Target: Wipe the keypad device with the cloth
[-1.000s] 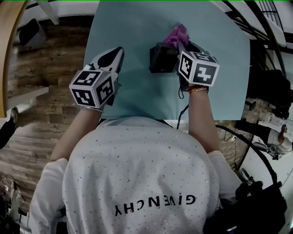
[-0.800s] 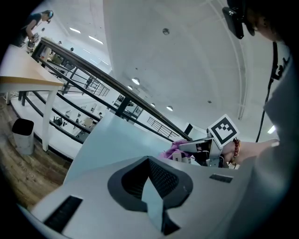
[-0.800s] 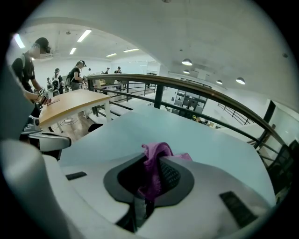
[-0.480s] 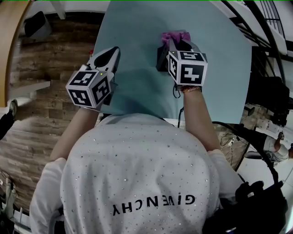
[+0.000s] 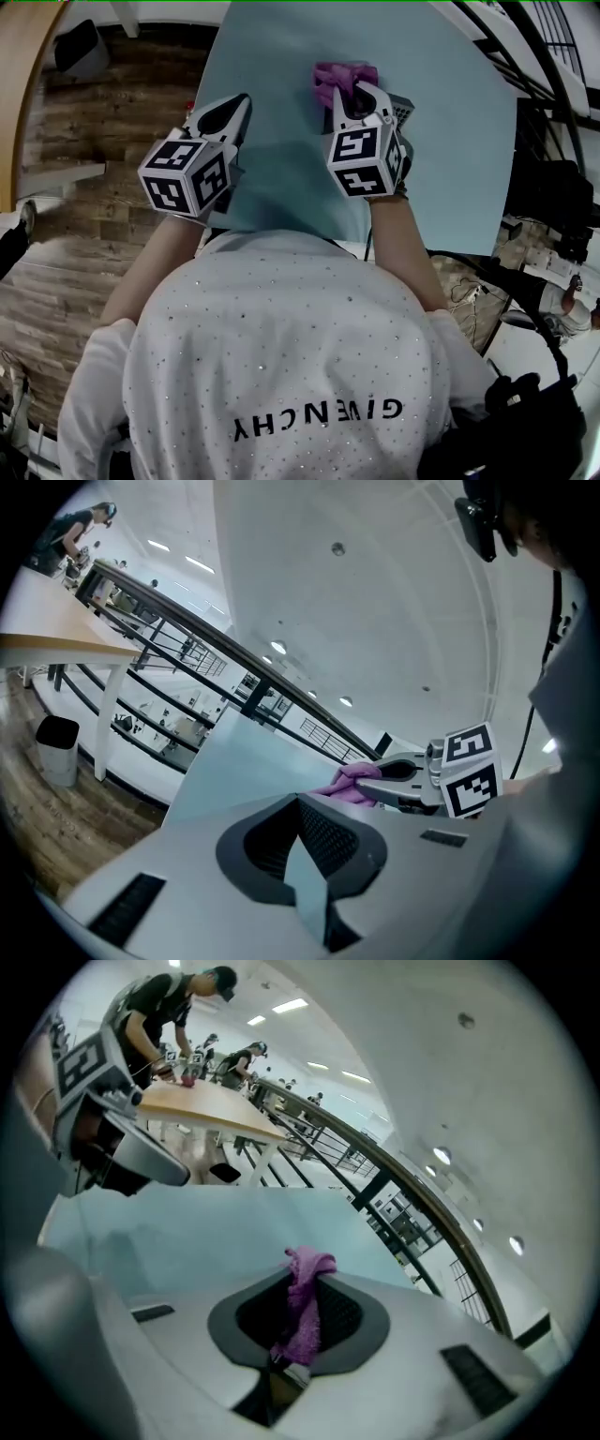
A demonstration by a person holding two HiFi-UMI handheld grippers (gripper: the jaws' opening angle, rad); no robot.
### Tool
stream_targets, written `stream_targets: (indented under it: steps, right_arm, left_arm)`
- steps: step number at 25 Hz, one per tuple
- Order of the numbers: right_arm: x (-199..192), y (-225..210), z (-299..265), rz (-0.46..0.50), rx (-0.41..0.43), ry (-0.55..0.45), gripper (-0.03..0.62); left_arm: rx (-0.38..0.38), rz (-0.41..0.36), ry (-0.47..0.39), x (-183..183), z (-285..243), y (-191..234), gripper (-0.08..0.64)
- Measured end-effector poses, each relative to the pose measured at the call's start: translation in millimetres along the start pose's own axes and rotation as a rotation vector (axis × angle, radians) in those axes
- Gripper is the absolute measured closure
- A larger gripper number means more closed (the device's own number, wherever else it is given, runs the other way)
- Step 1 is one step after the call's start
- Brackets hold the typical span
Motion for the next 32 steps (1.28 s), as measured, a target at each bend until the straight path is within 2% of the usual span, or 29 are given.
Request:
stream_targets:
  steps: [2,6,9,16,25,32]
  right_arm:
    - [-2.3,3.5,1.6,0.052,-0.019,-0.001,0.551]
    - [-5.6,6.5,4.0,0.059,-0.04,-0.02,0.551]
    - [-3.7,14.4,2.4,0.053,-0.009,-0.026,0.551]
    - [-20.9,42.5,-2.4,0.032,0.058,0.035,0.551]
    - [-45.9,53.2,0.0,-0.061,0.137,0.061,0.551]
    - [-63.2,76.3,10.4,-0.199,0.194,0.052,0.551]
  left_arm:
    - [0.003,0.001,0.001,-0.7,-0.8,-2.2,0.56]
    - [0.0,0.007,-0.005,0.6,-3.4,-6.2,0.56]
    - [0.0,0.012,-0.003,0.6,-4.2,-4.3,0.56]
    - [-0.003,0.011,0.013,-3.0,3.5,-1.5,0.56]
    - [-0.015,-0.003,0.023,-6.7,0.0,-14.8,0.56]
    - [-0.009,-0.017,0.032,-16.5,19.0,-17.5,0.56]
Point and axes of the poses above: the fingertips, and each gripper's own axes: z backward along the fingers, y to its left, x out of its top, the point moved 9 cm from there along z, backward along the fingers, and after that the axes turned 1 degree about -y, right-handed, at the moved point
